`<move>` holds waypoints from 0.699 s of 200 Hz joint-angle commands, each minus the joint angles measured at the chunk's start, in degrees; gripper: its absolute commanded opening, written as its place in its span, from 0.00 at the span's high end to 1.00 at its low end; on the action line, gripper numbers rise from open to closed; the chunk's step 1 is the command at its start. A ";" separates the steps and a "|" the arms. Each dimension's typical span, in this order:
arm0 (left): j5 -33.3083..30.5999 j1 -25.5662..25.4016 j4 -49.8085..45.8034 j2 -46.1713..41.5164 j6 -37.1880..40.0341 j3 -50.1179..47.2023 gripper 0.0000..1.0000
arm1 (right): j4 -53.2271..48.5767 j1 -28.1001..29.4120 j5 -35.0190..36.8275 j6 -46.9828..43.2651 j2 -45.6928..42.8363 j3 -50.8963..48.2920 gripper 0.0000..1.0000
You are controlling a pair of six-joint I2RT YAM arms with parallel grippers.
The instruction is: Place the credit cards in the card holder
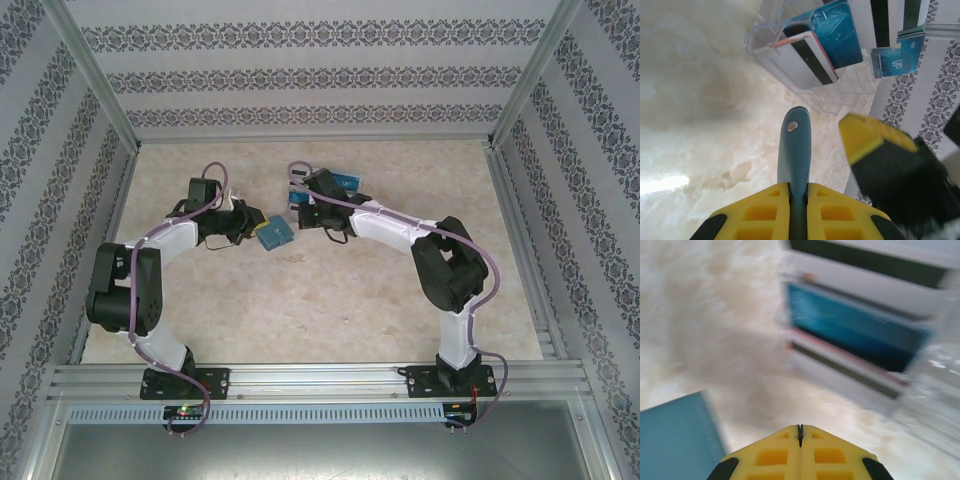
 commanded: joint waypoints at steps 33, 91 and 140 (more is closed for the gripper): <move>-0.45 0.78 -10.90 -2.40 7.17 5.28 1.00 | -0.55 0.34 -22.09 -2.78 -2.07 5.05 0.78; 1.57 -0.81 -17.59 -0.11 13.51 12.31 1.00 | -23.48 -0.26 -33.73 -13.12 4.01 17.14 0.56; 3.97 -2.45 -22.60 1.75 17.37 16.76 1.00 | -37.36 0.47 -33.58 -20.11 10.42 28.84 0.57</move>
